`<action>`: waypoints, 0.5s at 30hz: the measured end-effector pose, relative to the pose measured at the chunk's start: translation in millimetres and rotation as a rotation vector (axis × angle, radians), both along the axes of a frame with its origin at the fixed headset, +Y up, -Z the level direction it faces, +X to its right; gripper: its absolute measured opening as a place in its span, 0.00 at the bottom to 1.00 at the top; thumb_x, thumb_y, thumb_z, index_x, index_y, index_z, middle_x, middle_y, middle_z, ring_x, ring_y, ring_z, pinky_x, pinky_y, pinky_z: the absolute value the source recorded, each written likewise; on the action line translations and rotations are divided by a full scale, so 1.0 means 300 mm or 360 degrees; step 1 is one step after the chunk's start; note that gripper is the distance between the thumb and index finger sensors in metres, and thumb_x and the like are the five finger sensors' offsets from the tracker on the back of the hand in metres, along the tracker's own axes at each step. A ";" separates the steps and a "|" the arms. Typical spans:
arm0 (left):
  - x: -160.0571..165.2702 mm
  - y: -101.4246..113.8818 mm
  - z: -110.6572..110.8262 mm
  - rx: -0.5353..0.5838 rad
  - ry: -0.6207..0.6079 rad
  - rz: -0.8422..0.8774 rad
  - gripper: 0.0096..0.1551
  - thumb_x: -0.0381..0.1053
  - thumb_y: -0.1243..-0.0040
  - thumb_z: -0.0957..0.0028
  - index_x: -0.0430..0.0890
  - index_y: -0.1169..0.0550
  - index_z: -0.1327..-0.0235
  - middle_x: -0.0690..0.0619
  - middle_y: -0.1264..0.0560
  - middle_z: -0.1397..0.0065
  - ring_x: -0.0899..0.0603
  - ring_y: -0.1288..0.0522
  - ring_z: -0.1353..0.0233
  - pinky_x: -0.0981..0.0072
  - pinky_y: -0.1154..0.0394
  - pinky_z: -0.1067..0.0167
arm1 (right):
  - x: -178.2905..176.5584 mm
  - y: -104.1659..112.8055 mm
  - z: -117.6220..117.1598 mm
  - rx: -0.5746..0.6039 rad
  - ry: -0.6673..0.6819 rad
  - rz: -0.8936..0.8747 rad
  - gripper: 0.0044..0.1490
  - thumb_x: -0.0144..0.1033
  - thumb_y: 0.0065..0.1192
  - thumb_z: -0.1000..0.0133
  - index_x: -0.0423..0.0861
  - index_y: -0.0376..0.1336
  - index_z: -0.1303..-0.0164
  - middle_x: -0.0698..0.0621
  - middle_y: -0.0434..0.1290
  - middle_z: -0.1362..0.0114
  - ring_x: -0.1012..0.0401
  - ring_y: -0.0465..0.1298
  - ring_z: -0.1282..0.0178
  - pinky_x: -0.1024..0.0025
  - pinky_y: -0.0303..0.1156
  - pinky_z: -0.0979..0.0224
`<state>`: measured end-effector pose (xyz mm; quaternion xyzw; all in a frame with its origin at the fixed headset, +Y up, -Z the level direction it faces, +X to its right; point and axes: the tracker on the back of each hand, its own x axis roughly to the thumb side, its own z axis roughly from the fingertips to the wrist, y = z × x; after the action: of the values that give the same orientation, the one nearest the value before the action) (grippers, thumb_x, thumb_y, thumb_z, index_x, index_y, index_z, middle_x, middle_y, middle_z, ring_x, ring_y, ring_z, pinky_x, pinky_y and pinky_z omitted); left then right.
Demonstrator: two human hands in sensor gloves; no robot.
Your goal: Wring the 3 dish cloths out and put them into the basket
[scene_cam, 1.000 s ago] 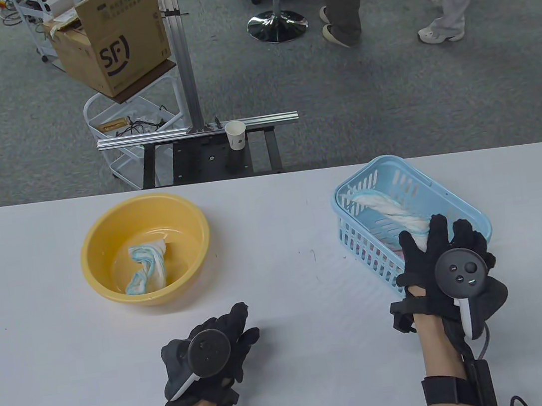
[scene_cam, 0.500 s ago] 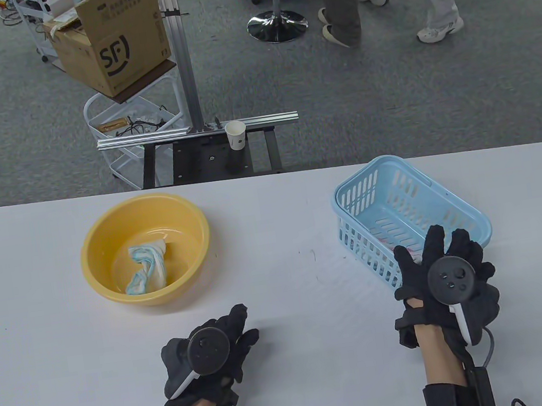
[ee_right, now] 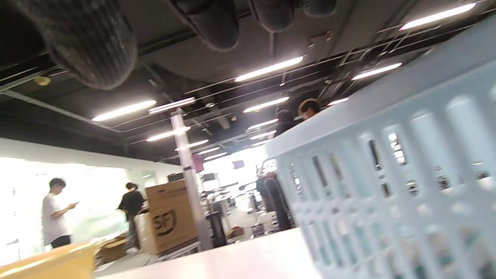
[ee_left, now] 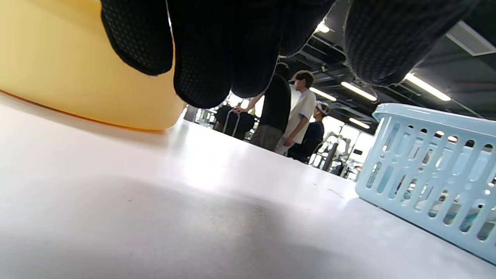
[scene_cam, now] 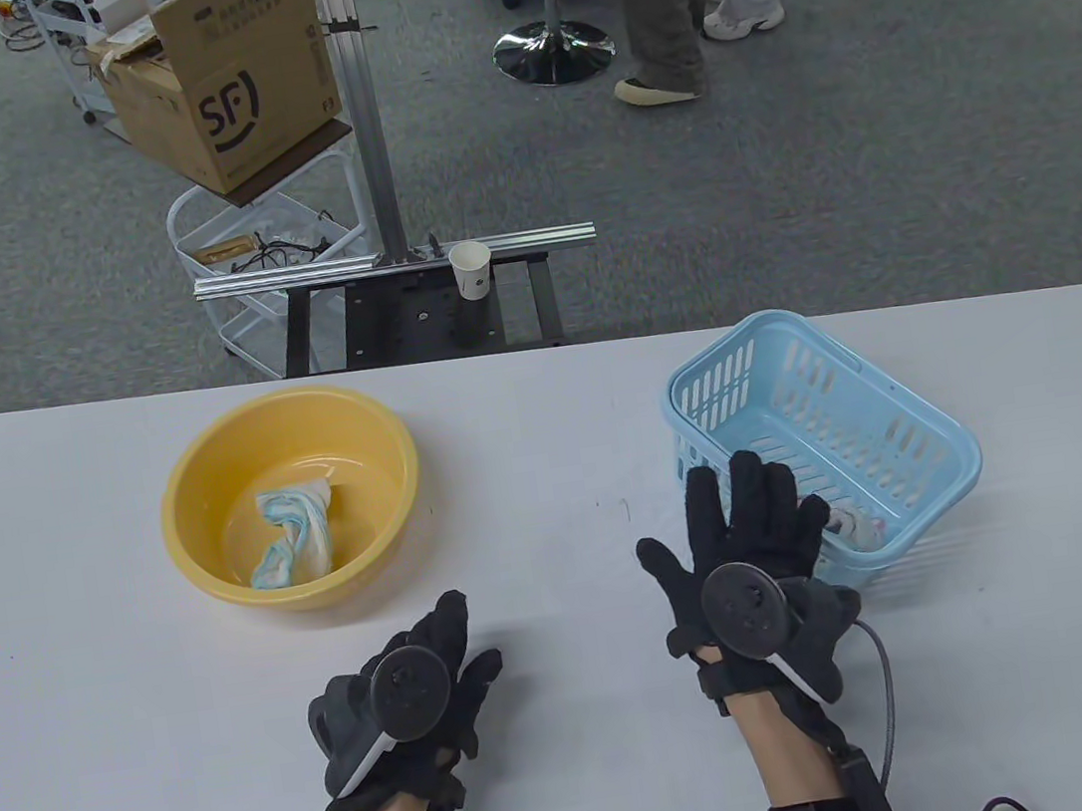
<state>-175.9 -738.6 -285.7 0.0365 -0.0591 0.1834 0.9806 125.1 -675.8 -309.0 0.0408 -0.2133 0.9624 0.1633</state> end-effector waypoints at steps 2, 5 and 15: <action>-0.006 -0.003 -0.001 -0.0001 0.0027 -0.0009 0.50 0.69 0.35 0.54 0.55 0.40 0.20 0.57 0.32 0.22 0.41 0.25 0.27 0.42 0.29 0.31 | -0.041 -0.026 0.000 -0.0013 0.0074 0.0045 0.54 0.70 0.62 0.45 0.50 0.47 0.18 0.41 0.42 0.13 0.38 0.41 0.14 0.26 0.38 0.24; -0.013 -0.007 -0.005 -0.0006 0.0039 -0.0013 0.52 0.70 0.36 0.54 0.56 0.43 0.19 0.57 0.37 0.19 0.40 0.29 0.23 0.40 0.33 0.28 | -0.100 -0.084 -0.002 -0.0069 0.0171 0.0106 0.55 0.71 0.61 0.45 0.51 0.45 0.17 0.41 0.40 0.12 0.38 0.39 0.14 0.27 0.38 0.24; -0.019 -0.034 -0.018 -0.0116 0.0045 -0.0015 0.54 0.71 0.37 0.53 0.59 0.47 0.17 0.60 0.51 0.14 0.41 0.51 0.12 0.36 0.52 0.20 | -0.150 -0.224 0.001 -0.0219 0.0303 0.0140 0.55 0.71 0.59 0.44 0.53 0.42 0.17 0.42 0.36 0.13 0.39 0.36 0.13 0.27 0.36 0.24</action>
<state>-181.7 -748.7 -291.1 0.0031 -0.0386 0.1803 0.9829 80.0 -743.1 -308.5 0.1299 -0.1282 0.9728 0.1429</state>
